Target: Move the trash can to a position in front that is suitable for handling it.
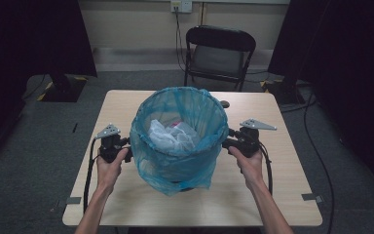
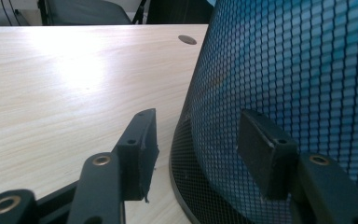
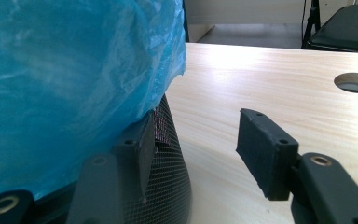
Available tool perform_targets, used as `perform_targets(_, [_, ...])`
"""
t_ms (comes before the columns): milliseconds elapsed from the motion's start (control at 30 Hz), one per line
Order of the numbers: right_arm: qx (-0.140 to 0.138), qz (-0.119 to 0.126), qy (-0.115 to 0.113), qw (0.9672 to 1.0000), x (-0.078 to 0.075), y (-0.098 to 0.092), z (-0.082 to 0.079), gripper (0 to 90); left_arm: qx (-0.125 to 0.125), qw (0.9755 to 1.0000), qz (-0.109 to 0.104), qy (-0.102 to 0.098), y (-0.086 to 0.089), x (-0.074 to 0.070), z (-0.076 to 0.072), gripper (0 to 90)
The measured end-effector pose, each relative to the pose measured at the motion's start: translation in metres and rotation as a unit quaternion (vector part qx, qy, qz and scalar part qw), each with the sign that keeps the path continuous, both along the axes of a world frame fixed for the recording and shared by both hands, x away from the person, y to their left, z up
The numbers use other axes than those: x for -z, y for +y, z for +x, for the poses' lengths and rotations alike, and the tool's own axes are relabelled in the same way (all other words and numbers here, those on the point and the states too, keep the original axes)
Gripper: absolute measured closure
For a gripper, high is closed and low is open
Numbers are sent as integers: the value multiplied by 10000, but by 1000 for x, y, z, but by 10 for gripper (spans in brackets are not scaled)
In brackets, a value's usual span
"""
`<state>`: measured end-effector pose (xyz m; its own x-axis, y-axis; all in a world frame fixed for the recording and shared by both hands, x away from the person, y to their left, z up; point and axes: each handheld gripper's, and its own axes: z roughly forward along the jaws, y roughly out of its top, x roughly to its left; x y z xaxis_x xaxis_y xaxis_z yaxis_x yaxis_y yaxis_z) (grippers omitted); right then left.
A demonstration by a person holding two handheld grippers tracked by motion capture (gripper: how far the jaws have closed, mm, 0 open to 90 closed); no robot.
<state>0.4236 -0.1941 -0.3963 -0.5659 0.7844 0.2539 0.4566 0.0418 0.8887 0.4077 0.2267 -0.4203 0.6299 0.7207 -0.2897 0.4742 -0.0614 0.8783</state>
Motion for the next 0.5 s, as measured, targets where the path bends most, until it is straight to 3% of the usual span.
perform_targets(233, [55,-20,-18,10000,0,-13,-10,446,245,9997,67,-26,-13,-3,-3,468])
perform_targets(367, [141,-161,-74,9997,-2,-25,-18,434,412,9990,153,-69,-22,-5,-6,454])
perform_targets(500, [142,-116,-91,9998,-1,-34,-24,406,592,9982,127,-50,-29,-4,-9,418])
